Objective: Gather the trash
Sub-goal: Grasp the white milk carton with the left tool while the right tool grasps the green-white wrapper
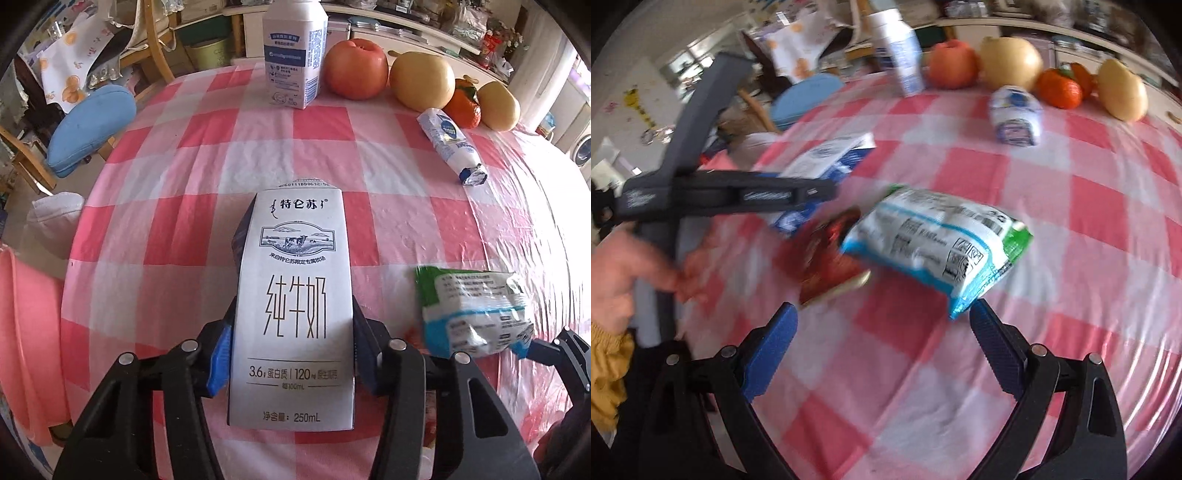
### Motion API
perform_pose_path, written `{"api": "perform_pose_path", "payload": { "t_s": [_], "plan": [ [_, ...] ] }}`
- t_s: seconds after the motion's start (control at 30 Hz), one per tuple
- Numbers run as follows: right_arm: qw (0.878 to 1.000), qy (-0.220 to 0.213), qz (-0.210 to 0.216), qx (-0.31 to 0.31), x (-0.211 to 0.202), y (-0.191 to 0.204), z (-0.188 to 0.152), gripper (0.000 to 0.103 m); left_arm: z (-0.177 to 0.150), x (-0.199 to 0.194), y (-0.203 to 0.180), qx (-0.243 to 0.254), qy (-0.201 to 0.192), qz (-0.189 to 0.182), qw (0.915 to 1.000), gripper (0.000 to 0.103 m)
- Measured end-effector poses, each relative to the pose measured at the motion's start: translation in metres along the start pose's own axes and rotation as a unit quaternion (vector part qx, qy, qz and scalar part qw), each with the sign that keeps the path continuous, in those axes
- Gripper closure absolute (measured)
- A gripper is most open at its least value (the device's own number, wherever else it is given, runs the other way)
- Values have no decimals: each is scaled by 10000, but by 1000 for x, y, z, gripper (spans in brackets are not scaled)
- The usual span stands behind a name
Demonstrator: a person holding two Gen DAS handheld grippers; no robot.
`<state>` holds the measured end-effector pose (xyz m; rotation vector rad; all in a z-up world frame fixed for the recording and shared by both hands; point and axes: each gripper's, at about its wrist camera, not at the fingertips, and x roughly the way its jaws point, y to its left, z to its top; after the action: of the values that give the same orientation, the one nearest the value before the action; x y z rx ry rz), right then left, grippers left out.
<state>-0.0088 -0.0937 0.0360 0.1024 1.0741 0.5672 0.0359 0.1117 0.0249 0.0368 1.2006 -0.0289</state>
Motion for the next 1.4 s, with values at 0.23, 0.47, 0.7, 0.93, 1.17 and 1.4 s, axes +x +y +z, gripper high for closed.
{"api": "perform_pose_path", "payload": {
  "t_s": [0.23,0.47,0.7,0.93,1.17,1.4],
  "plan": [
    [9932,-543,-1003,-212,-20,-9,5,8,0,-17,4,-37,-234,-144,9996,48],
    [9822,-759,-1548,-750,-5,-3,16,8,0,-37,0,-10,-414,-412,9983,48],
    [9824,-501,-1519,-964,19,-14,27,8,-4,-40,0,66,-388,-554,9977,48],
    [9842,-328,-1281,-1176,38,-11,37,8,-1,-40,3,31,-399,-667,9970,48],
    [9841,-378,-1268,-1185,39,-8,38,21,-2,-38,5,8,-376,-814,9960,48],
    [9909,-450,-1000,-778,27,-18,42,48,-4,-42,14,-115,-416,-945,9946,48]
  ]
}}
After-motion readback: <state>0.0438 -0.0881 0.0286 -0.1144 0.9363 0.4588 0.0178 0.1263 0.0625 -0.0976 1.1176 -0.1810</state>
